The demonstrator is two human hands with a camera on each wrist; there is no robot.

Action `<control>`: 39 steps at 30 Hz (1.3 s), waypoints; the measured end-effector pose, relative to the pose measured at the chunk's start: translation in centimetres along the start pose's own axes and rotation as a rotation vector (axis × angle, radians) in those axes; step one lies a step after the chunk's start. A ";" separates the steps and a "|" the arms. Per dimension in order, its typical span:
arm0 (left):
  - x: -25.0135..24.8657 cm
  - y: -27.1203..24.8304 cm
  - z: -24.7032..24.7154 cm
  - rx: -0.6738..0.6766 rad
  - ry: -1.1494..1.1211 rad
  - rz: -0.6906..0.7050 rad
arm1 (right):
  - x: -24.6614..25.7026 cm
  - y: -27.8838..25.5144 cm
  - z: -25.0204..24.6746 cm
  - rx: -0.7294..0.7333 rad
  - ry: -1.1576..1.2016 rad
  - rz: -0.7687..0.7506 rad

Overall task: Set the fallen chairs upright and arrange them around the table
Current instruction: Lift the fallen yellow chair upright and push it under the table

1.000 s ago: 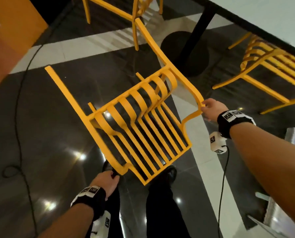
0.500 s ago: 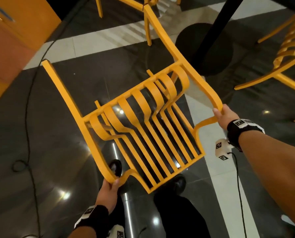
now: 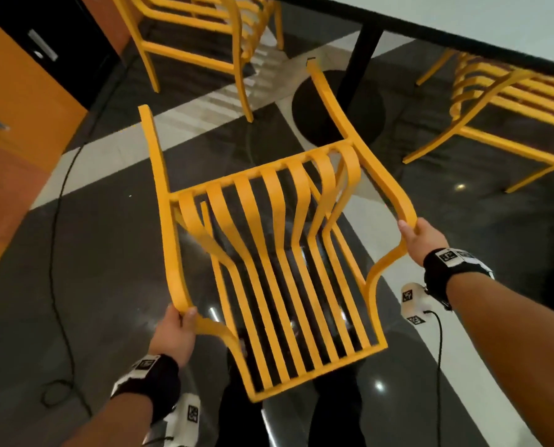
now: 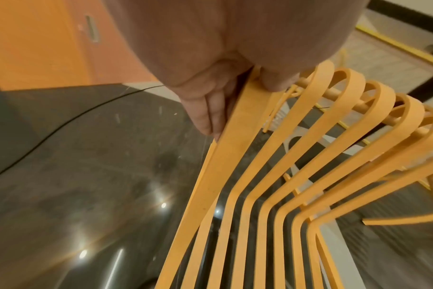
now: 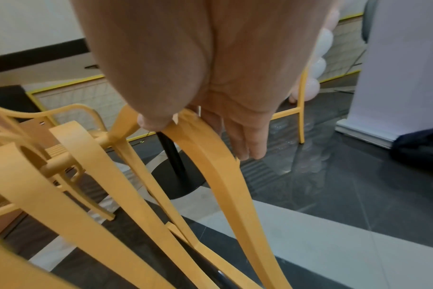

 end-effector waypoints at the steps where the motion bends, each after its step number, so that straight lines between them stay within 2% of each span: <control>1: -1.1 0.6 -1.1 -0.015 0.022 0.047 | -0.2 -1.1 -0.2 -0.015 0.033 0.019; 8: -8.0 4.7 -5.9 -0.128 -0.013 0.158 | -1.8 -8.2 -1.8 -0.063 0.341 0.099; 16: -19.0 6.4 -7.7 -0.250 0.266 0.291 | -2.0 -9.4 -6.2 -0.221 0.627 0.100; 18: -21.0 7.1 -7.7 -0.243 0.303 0.320 | -3.4 -9.9 -5.4 -0.155 0.737 0.129; 20: -22.6 7.6 -7.6 -0.247 0.340 0.326 | -5.1 -10.7 -3.1 -0.060 0.725 0.187; 22: -23.3 8.4 -7.9 -0.249 0.351 0.328 | -5.9 -11.7 -1.2 -0.069 0.666 0.296; 24: -23.5 9.7 -7.5 -0.171 0.344 0.316 | -6.6 -12.0 0.6 -0.102 0.700 0.398; 26: -23.1 10.6 -8.1 -0.147 0.288 0.295 | -5.7 -12.0 1.1 -0.122 0.728 0.424; 28: -23.2 9.7 -8.1 -0.211 0.248 0.336 | -5.5 -11.3 1.1 -0.105 0.717 0.450; 31: -22.9 6.1 -7.1 -0.335 0.069 0.456 | -5.4 -9.7 0.0 -0.060 0.718 0.497; 33: -20.9 3.4 -5.5 -0.403 -0.046 0.447 | -5.0 -8.4 -1.1 -0.056 0.739 0.487; 34: -19.4 2.1 -4.2 -0.372 -0.066 0.412 | -4.4 -7.9 -1.8 -0.048 0.740 0.488; 35: -17.6 0.7 -2.7 -0.266 -0.045 0.357 | -3.6 -7.8 -2.8 -0.041 0.738 0.495; 38: -10.9 -3.0 1.4 0.185 0.172 0.160 | -2.1 -7.4 -5.3 -0.018 0.736 0.498; 39: -8.6 -3.6 2.0 0.298 0.266 0.094 | -1.8 -7.3 -5.9 -0.011 0.746 0.495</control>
Point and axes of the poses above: each hand's wrist, its own y-axis towards the middle knuckle, its own z-axis out of the palm, x = y × z, the point moved 2 cm from there along y, towards the middle knuckle, and after that the axes turned 4 degrees about -x, right-handed, at the moved point
